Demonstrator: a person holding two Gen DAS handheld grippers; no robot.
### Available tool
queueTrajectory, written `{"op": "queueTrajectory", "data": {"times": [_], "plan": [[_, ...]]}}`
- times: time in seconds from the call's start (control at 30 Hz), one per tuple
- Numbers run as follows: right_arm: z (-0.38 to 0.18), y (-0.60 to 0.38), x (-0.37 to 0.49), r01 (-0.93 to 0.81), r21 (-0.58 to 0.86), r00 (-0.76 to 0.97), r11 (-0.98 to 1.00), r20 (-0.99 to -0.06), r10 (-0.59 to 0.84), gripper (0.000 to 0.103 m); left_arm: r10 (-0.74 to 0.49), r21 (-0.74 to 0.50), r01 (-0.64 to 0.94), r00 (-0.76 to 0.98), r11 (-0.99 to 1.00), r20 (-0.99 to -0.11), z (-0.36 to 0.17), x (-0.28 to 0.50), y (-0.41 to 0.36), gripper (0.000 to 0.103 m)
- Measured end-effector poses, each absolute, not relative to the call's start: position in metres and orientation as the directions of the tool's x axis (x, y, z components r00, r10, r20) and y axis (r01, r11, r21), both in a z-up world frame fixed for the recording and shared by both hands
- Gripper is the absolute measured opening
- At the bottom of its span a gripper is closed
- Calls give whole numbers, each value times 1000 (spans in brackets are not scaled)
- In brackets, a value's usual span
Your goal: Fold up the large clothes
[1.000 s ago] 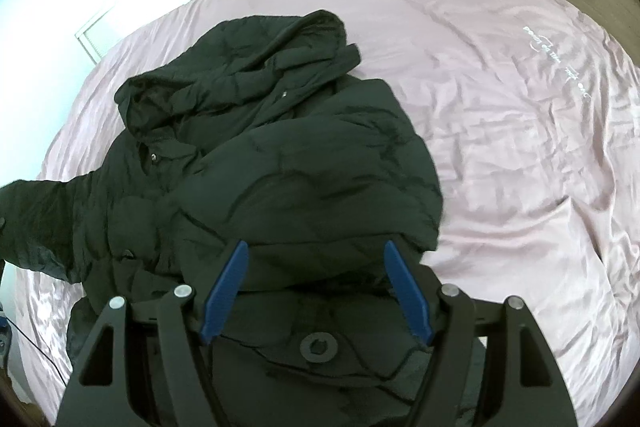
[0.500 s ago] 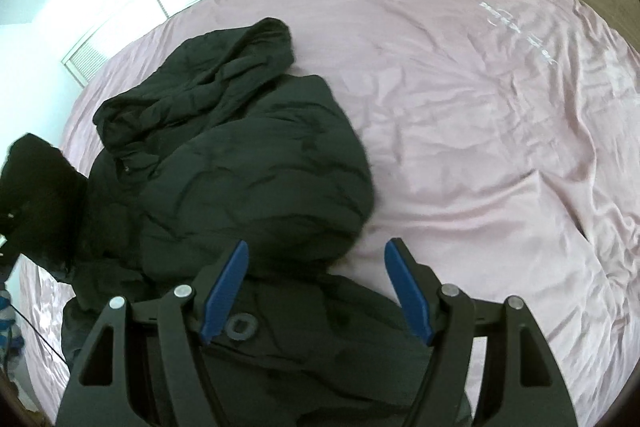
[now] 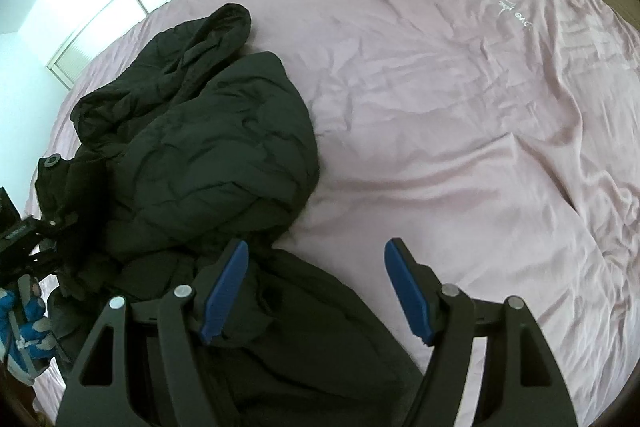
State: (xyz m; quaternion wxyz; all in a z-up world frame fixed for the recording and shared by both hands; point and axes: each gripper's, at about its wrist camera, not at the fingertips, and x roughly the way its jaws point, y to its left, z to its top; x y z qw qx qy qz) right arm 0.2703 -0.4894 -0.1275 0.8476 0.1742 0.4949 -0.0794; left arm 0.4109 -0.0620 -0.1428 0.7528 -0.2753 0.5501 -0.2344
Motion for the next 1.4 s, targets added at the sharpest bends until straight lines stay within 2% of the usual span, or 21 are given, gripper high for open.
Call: {"op": "queueTrajectory", "data": {"times": [0.17,0.27,0.5,0.77,0.93,1.17,1.4], "plan": [[-123,-475,281,278,210,503,937,-863,44,70,-723,-713,139,220,687,-655,-123,394,-72,72],[-115,-452,292,228,203,514,952,-856,60,70,-716,-697,171,225,697,-660,-114,384,-55,72],[-82,-371,338,36,209,560,977,-814,153,70,-557,-539,158,361,827,-748,-95,410,23,72],[-50,-249,406,-230,228,576,946,-751,321,70,-388,-375,125,468,919,-794,-90,469,40,72],[-81,-212,421,-288,205,513,936,-792,331,70,-298,-287,98,474,953,-829,-123,478,33,74],[-157,-211,419,-279,95,443,956,-870,216,71,-191,-148,124,488,981,-852,-178,461,12,76],[-197,-223,420,-277,115,442,954,-866,233,75,-163,-126,106,505,986,-848,-203,459,9,78]]}}
